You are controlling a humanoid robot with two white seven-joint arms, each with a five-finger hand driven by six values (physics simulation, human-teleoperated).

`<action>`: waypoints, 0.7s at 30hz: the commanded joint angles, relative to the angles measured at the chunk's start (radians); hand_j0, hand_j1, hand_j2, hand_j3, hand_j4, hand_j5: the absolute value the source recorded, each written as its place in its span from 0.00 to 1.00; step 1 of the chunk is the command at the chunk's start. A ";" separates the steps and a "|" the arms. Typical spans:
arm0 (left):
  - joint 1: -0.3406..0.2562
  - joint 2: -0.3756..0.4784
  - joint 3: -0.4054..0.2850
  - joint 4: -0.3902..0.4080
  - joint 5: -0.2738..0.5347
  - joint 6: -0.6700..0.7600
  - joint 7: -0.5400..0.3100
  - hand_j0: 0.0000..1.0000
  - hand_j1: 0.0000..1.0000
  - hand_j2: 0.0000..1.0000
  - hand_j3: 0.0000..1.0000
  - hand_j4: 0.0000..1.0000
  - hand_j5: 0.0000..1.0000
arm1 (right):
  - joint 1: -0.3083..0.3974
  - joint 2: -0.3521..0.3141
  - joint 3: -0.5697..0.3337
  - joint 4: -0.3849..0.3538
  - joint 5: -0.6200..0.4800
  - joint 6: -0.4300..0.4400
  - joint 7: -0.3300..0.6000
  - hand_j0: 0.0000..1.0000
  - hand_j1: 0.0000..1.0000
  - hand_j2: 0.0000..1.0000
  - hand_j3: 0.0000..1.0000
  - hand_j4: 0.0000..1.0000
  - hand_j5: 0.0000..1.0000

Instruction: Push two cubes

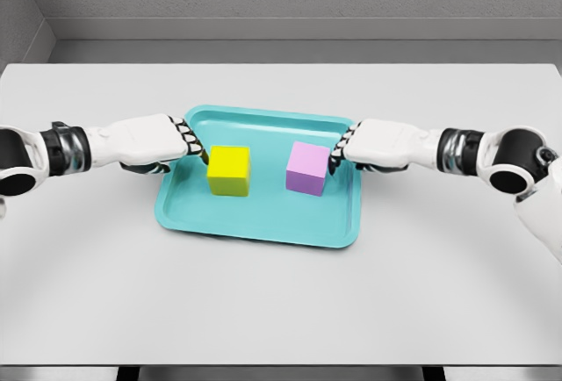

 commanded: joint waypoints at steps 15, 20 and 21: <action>-0.002 -0.038 0.002 -0.002 0.004 0.002 -0.014 0.74 0.74 0.74 0.74 0.74 0.74 | -0.011 0.032 0.021 0.054 0.002 0.002 -0.001 0.59 0.59 0.59 0.59 0.59 0.59; -0.002 -0.038 0.002 -0.005 0.002 0.002 -0.016 0.74 0.74 0.74 0.74 0.74 0.74 | -0.009 0.031 0.020 0.058 0.003 0.002 -0.045 0.59 0.59 0.59 0.59 0.59 0.59; -0.002 -0.038 0.002 -0.005 0.002 0.002 -0.016 0.74 0.74 0.74 0.74 0.74 0.74 | -0.009 0.031 0.021 0.057 0.003 0.002 -0.070 0.59 0.59 0.59 0.59 0.59 0.59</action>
